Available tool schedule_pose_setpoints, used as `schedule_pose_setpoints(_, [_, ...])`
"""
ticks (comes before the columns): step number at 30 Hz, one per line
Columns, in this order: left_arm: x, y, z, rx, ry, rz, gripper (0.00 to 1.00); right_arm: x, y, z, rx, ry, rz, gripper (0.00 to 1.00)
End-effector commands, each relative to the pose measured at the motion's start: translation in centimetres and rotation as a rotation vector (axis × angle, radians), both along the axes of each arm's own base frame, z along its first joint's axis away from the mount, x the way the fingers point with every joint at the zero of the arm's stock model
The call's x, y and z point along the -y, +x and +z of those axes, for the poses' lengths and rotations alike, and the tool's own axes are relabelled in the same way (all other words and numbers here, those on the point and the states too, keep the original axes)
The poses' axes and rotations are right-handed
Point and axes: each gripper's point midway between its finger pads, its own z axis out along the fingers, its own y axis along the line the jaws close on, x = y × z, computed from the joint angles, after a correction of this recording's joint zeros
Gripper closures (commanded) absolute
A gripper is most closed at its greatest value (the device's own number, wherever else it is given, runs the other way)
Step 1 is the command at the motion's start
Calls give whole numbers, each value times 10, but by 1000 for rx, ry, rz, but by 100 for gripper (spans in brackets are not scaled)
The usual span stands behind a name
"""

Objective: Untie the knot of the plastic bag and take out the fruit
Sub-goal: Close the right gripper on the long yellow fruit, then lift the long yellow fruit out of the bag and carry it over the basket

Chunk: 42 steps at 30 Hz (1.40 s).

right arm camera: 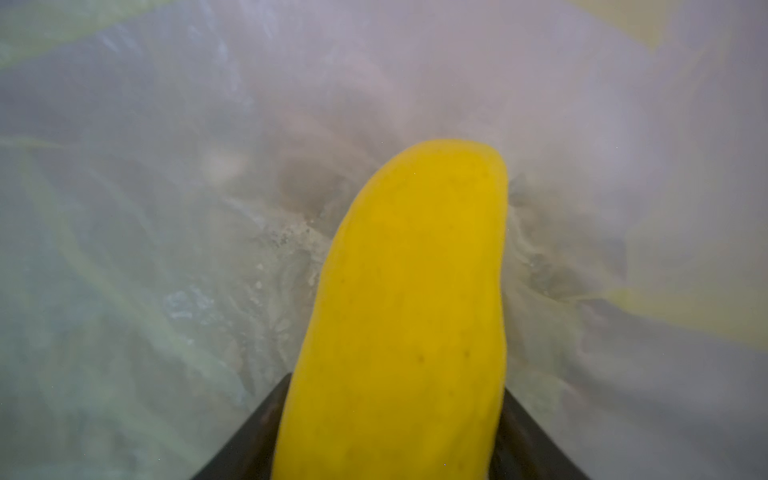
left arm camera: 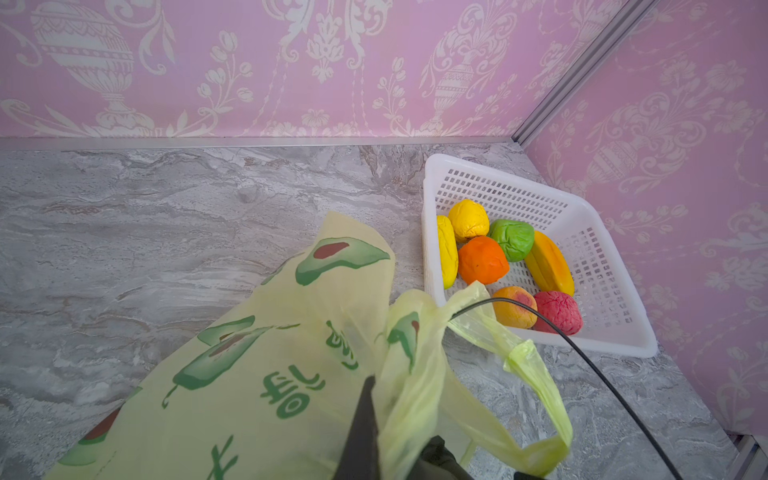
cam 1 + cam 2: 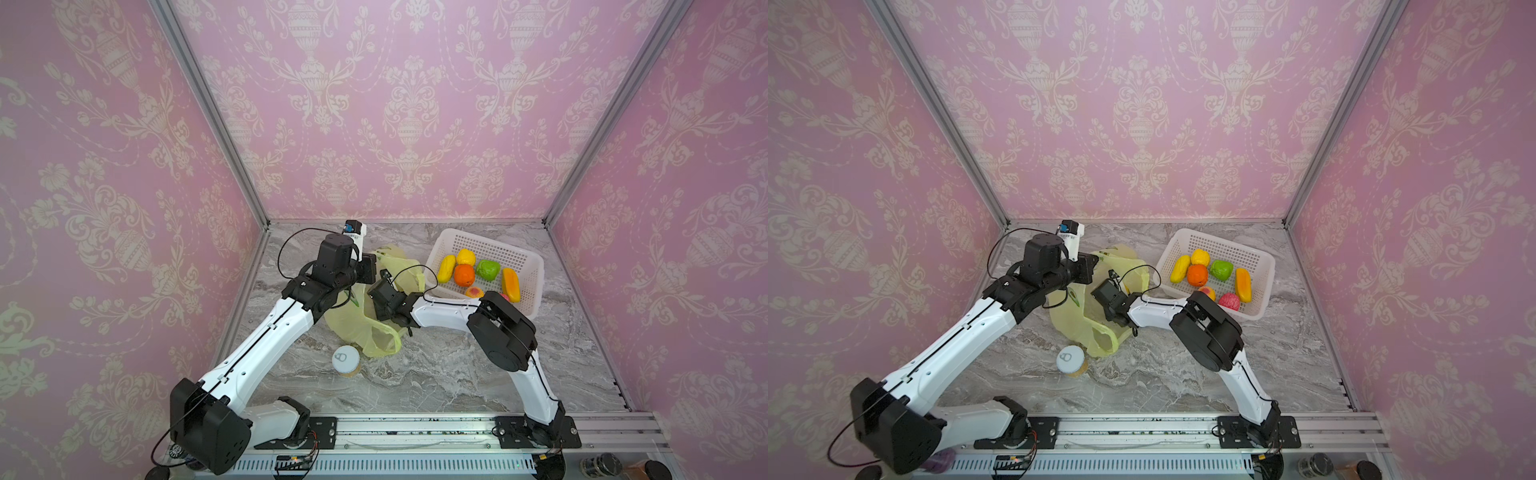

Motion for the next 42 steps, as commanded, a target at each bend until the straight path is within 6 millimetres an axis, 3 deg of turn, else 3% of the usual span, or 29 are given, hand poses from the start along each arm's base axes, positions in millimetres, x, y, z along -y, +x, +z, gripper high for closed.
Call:
schedule_pose_setpoints(1, [-4, 3, -11, -20, 12, 29, 100, -2, 1, 24, 32, 0, 25, 53])
schedule_pose_setpoints(8, [-24, 25, -30, -47, 54, 142, 100, -17, -22, 86, 125, 66, 155, 74])
schedule_pose_setpoints(14, [-34, 57, -37, -64, 14, 223, 100, -3, -57, 144, 214, 196, 208, 83])
schedule_pose_setpoints(16, [-37, 70, -37, -66, 3, 247, 100, 8, -72, 150, 223, 225, 228, 84])
schedule_pose_setpoints(21, [-44, 101, -37, -70, -7, 292, 100, 47, -92, 193, 322, 269, 217, 86])
schedule_pose_setpoints(26, [-44, 116, -32, -58, -23, 293, 100, 123, -97, 235, 481, 285, 73, 87])
schedule_pose_setpoints(31, [-32, 110, -46, -76, -58, 228, 100, 208, -76, 225, 459, 316, -154, 90])
schedule_pose_setpoints(34, [-31, 103, -56, -84, -60, 211, 100, 242, -62, 208, 424, 296, -263, 90])
schedule_pose_setpoints(42, [-32, 70, -83, -110, -60, 152, 100, 283, -19, 143, 209, 269, -403, 93])
